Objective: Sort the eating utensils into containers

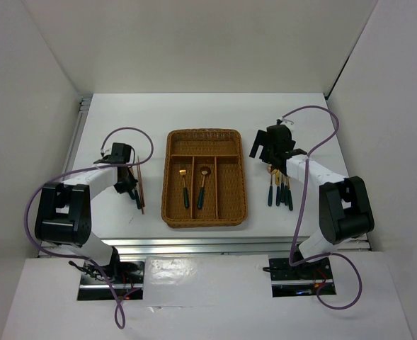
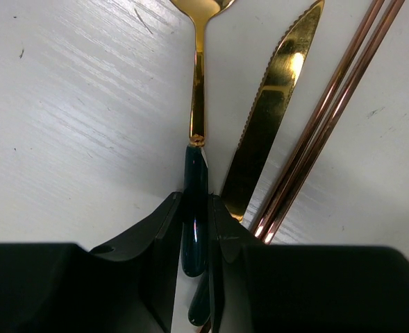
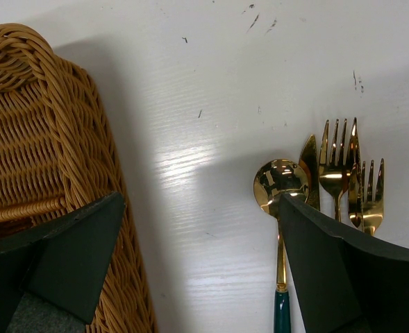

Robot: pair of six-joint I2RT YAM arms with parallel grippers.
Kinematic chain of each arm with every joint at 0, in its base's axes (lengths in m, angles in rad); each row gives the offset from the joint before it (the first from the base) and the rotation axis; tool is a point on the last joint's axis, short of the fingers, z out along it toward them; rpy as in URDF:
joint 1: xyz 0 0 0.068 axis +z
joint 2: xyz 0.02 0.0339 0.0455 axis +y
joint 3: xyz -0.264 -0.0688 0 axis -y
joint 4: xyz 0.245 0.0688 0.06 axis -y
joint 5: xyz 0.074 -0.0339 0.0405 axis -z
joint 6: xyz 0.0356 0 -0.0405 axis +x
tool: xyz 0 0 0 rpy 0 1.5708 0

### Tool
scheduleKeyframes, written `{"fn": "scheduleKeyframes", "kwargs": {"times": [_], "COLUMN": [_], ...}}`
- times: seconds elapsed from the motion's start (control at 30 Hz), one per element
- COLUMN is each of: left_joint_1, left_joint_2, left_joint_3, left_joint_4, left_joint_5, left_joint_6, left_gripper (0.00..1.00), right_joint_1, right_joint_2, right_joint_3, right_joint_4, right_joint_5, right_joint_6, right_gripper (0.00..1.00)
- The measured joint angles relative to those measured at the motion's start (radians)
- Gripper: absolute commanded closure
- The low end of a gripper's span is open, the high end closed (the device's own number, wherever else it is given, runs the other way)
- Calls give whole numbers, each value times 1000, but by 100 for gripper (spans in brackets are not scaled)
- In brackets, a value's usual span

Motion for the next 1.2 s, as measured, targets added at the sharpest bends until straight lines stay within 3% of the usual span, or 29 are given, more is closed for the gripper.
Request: {"fn": "scheduleKeyframes", "kwargs": {"times": [0.3, 0.6, 0.87, 1.2], "left_joint_1": [0, -47, -281, -615], "left_joint_2": [-21, -257, -332, -286], "left_joint_3": [0, 2, 30, 187], "left_joint_4": [-23, -100, -133, -74], "left_joint_5": [1, 5, 86, 111], "left_joint_6": [-6, -13, -65, -140], "left_gripper": [77, 78, 78, 78], "right_joint_1": [0, 0, 0, -6], "right_joint_2": [0, 0, 0, 0], "right_joint_3": [0, 0, 0, 0], "right_joint_4": [0, 0, 0, -1], "right_joint_5": [0, 0, 6, 14], "right_joint_6": [0, 3, 8, 16], "right_gripper": [0, 0, 0, 0]}}
